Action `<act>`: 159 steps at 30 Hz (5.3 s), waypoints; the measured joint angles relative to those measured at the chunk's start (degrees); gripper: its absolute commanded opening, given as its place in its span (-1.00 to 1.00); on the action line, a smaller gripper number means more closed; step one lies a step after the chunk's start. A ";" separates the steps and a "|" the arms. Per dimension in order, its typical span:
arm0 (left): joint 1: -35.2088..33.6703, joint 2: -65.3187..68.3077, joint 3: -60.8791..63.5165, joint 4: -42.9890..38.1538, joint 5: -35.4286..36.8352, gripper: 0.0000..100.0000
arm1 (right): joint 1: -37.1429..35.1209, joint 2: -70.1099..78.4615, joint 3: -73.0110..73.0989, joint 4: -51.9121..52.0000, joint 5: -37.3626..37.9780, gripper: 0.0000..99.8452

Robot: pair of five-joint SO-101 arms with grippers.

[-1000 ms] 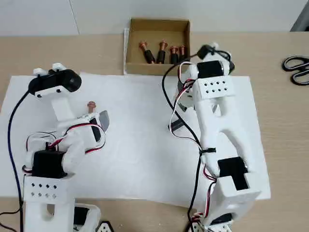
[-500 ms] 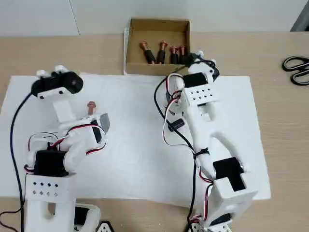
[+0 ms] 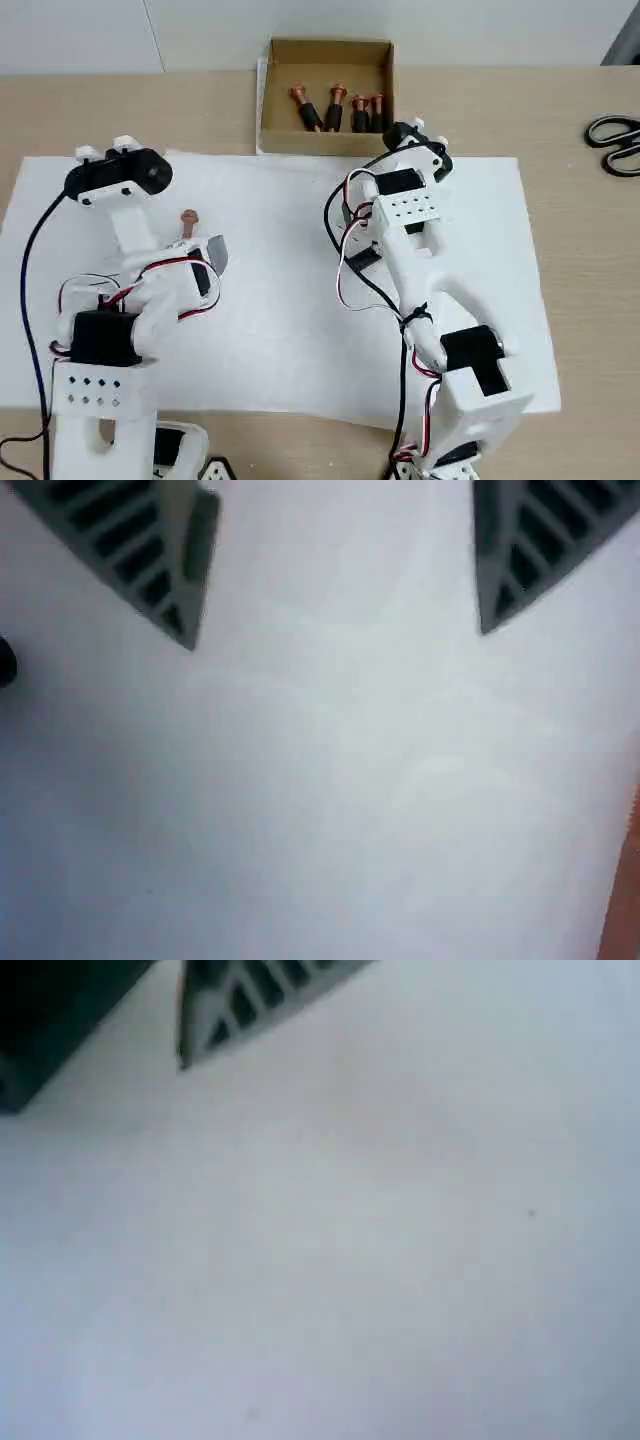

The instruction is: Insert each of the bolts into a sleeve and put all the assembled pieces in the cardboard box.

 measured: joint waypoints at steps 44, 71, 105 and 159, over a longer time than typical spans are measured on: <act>0.00 0.00 0.00 0.00 0.00 -0.65 | -0.97 4.40 1.23 -0.09 -0.97 -0.99; 0.00 0.00 0.18 0.00 0.00 -0.65 | 1.76 -2.20 -0.62 18.02 43.52 -0.98; 0.00 0.00 0.18 0.00 0.00 -0.65 | 3.87 3.96 -2.37 16.62 47.91 -0.78; -0.18 19.69 -20.92 17.05 -6.33 -0.65 | 7.74 -2.46 -15.12 30.42 54.86 -0.99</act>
